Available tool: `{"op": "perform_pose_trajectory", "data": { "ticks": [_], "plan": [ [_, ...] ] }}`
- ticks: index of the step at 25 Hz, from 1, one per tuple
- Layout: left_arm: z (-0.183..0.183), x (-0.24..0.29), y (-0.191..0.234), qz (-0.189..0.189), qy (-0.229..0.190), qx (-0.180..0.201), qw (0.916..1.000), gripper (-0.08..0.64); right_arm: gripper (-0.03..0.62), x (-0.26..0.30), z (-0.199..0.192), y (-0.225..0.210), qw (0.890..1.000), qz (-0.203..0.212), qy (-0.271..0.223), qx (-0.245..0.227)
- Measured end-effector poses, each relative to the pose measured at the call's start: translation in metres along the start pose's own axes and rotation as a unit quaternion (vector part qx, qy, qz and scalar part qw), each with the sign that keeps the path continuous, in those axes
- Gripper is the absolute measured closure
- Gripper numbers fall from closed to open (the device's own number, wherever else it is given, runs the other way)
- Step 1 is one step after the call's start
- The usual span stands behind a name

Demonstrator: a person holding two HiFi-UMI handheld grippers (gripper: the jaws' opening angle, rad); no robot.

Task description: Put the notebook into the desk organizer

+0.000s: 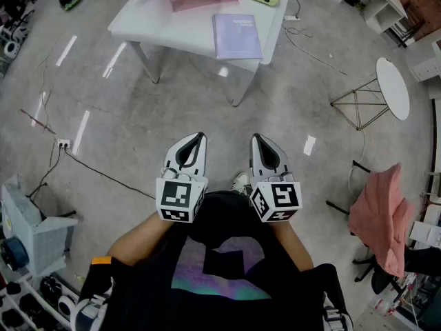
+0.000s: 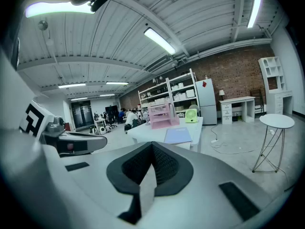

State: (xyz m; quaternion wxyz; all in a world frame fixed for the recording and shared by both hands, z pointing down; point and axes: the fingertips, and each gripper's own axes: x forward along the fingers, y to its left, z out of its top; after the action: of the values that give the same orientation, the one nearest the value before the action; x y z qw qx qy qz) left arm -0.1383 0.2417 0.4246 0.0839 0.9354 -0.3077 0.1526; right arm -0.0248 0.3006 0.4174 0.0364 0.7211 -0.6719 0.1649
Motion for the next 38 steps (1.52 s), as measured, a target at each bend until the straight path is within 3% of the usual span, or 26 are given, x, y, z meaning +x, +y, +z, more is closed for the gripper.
{"op": "perform_pose_trajectory", "data": {
  "ticks": [15,26,32,38],
  "plan": [
    [0.006,-0.002,0.025,-0.019,-0.003,0.002,0.9998,0.552,0.578,0.012,0.013,0.013,1.0,-0.028,-0.009,-0.004],
    [0.022,0.004,0.064,-0.04,-0.009,0.032,0.9987,0.552,0.577,0.039,0.033,0.019,0.998,-0.063,-0.024,-0.007],
    [0.033,0.03,0.077,-0.046,-0.014,0.037,0.9982,0.551,0.575,0.068,0.045,0.004,0.998,-0.064,-0.026,-0.016],
    [0.043,0.079,0.091,-0.029,-0.014,0.031,0.999,0.549,0.575,0.114,0.053,-0.027,0.998,-0.045,-0.023,-0.024]
  ]
}}
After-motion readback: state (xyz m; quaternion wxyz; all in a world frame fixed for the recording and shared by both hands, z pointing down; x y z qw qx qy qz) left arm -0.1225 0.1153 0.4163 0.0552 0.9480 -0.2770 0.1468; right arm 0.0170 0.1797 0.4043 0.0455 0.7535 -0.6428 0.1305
